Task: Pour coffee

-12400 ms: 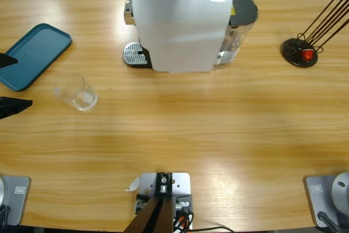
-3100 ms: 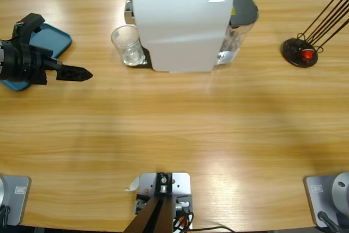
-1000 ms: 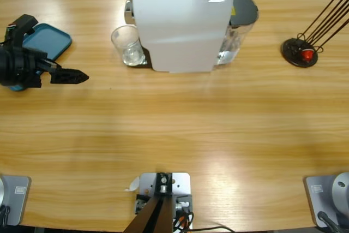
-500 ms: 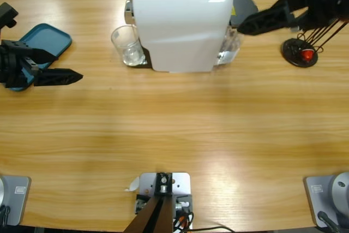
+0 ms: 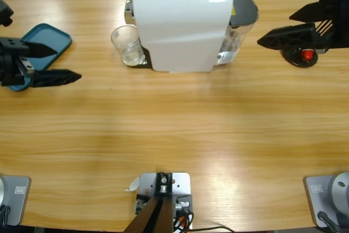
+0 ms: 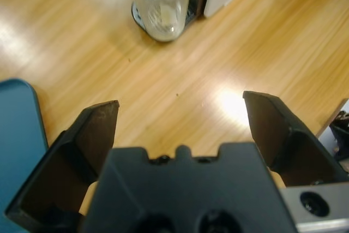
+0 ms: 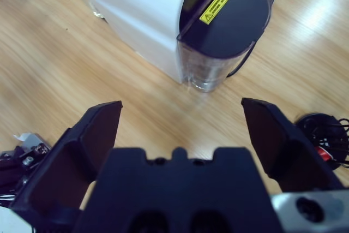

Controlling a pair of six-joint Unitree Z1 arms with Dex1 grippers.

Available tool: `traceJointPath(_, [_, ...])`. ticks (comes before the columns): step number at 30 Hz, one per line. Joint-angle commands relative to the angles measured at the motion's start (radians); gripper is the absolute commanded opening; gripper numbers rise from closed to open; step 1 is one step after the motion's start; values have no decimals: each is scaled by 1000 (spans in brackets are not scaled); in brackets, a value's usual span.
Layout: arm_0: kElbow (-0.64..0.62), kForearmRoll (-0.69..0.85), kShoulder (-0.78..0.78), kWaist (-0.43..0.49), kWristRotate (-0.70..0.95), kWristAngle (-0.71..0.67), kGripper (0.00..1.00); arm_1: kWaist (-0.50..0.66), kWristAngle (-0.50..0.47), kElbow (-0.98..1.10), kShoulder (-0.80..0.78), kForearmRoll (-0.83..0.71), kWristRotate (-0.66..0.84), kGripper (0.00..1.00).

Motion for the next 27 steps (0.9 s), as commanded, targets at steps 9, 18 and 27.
traceJointPath(9, [-58,-60,54,-8,17,-9,1000,21,-21,86,-17,14,-13,1000])
traceJointPath(18, [-56,-60,60,-8,26,-12,1000,21,-25,86,-11,9,-13,1000])
traceJointPath(27, [-57,-50,59,-8,116,-25,1000,21,-27,86,-14,10,-13,1000])
